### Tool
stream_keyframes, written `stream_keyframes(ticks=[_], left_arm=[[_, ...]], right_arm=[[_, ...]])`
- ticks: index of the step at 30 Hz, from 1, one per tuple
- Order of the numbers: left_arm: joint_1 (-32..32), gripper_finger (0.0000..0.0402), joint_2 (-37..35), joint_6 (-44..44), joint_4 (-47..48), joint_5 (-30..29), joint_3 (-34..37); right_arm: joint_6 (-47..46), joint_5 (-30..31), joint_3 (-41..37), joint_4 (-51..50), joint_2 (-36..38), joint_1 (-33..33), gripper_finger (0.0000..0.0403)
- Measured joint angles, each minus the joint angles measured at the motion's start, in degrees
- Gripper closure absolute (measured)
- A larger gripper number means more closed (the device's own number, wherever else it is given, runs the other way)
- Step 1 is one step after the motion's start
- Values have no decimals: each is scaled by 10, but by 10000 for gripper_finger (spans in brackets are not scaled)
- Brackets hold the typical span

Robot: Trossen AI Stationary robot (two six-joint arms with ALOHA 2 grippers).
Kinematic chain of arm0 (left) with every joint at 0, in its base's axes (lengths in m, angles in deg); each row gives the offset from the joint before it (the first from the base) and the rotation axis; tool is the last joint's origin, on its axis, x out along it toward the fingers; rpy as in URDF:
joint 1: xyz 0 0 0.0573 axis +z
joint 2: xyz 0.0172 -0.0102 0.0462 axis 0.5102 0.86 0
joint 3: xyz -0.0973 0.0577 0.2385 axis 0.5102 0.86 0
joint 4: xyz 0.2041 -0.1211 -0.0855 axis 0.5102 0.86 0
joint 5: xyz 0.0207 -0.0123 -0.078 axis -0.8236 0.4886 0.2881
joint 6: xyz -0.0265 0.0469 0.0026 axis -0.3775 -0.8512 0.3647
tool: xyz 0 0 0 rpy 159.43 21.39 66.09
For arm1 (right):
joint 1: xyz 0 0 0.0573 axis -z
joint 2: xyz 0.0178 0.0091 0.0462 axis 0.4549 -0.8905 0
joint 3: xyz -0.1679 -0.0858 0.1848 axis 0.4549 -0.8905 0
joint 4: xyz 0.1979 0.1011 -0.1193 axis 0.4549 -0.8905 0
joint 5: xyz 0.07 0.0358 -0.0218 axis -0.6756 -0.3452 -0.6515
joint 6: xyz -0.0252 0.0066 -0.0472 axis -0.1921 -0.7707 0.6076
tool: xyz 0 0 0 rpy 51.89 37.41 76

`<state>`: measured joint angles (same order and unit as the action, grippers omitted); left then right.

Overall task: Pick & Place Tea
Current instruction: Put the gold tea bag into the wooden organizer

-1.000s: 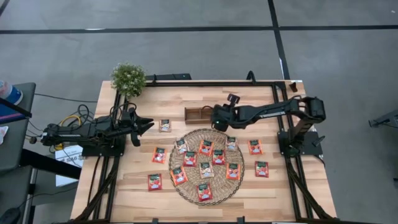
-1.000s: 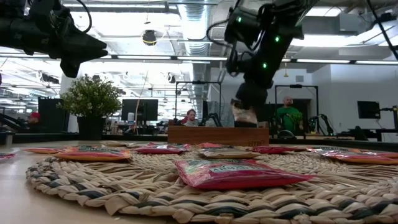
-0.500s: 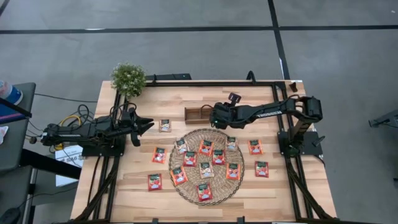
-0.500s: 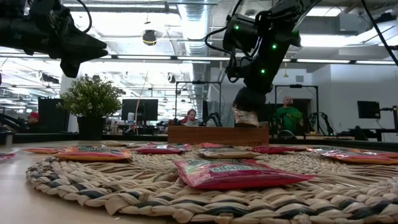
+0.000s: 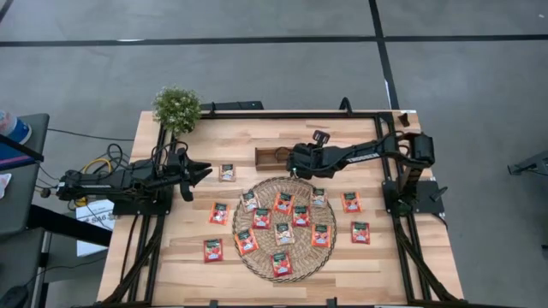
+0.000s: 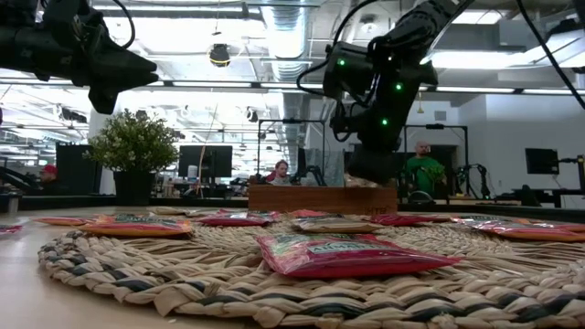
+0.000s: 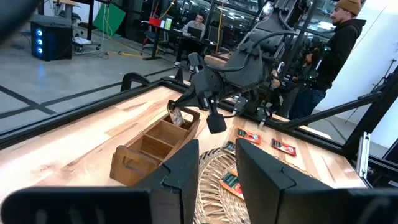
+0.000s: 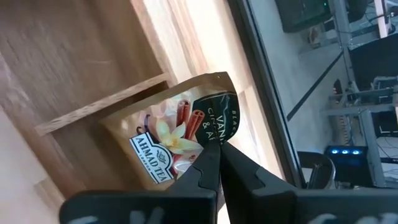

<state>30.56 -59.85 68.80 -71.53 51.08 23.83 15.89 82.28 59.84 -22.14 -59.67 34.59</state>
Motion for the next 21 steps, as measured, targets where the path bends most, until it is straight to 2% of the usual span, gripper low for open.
stream_keyframes(ticks=[9, 21], left_arm=[[0, 305, 0, 0, 0, 0, 0], [0, 305, 0, 0, 0, 0, 0]], right_arm=[[0, 0, 0, 0, 0, 0, 388], [2, 0, 0, 0, 0, 0, 333]])
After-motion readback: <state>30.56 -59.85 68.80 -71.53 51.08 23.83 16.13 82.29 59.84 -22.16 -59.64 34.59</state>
